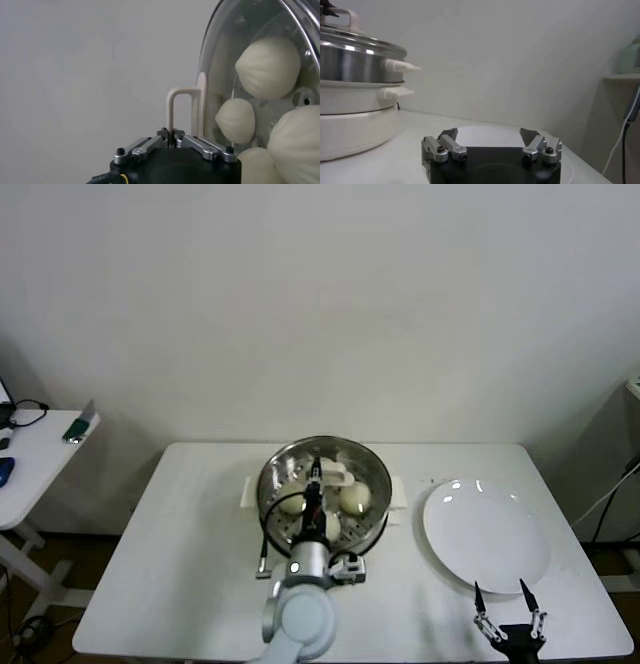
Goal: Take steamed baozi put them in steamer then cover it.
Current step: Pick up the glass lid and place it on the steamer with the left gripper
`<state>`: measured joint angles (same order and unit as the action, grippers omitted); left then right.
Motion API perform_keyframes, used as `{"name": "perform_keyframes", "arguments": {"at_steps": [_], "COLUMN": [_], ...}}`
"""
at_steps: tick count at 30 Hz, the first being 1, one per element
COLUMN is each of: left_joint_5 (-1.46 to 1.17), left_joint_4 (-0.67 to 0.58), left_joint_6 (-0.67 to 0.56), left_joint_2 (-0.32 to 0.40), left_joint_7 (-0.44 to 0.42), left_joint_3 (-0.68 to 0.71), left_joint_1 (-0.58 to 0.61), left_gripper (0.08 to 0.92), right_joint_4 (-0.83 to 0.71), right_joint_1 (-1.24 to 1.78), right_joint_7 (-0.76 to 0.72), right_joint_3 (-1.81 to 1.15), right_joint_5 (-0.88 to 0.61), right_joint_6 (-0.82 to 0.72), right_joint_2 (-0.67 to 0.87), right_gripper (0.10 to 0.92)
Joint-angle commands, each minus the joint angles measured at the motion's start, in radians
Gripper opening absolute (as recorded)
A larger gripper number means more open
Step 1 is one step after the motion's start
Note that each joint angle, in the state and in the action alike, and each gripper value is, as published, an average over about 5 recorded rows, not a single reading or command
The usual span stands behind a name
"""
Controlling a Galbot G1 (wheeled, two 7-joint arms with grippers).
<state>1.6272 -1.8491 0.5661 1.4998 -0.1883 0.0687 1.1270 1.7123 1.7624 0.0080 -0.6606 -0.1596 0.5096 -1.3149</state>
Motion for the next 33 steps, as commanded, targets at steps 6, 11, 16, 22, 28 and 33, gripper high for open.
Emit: {"name": "perform_keyframes", "arguments": {"at_steps": [6,11,16,22,28,33], "left_joint_5": [0.024,0.019,-0.004,-0.101,-0.354,-0.663], "left_joint_4": [0.002,-0.028,-0.101,-0.207,-0.31,-0.367], "left_joint_6": [-0.018,-0.026,-0.03,-0.025,-0.074,-0.202], "left_joint_2": [-0.01,-0.025,-0.042,-0.1,-0.182,-0.197], "left_joint_7": [-0.019,-0.036,-0.063,-0.076,0.017,0.139], "left_joint_3": [-0.002,0.003,0.028,0.048,0.013,-0.112], "left_joint_1": [-0.004,0.001,0.013,0.031,0.084,0.177], "left_gripper": [0.139,0.168,0.302,0.475,0.674,0.791], "right_joint_4": [-0.005,-0.004,-0.002,0.001,0.019,0.037], "right_joint_1": [-0.005,-0.007,-0.009,-0.011,-0.003,0.028], "right_joint_7": [0.001,-0.002,-0.007,-0.018,0.003,0.032], "right_joint_3": [-0.001,-0.001,-0.001,0.001,0.01,0.02], "right_joint_5": [0.004,0.004,0.004,0.017,-0.036,-0.087], "right_joint_6": [0.009,0.01,0.007,-0.016,-0.074,-0.079], "right_joint_2": [-0.001,0.0,-0.001,-0.008,-0.004,0.04], "right_gripper": [0.823,0.823,0.823,0.823,0.823,0.823]}}
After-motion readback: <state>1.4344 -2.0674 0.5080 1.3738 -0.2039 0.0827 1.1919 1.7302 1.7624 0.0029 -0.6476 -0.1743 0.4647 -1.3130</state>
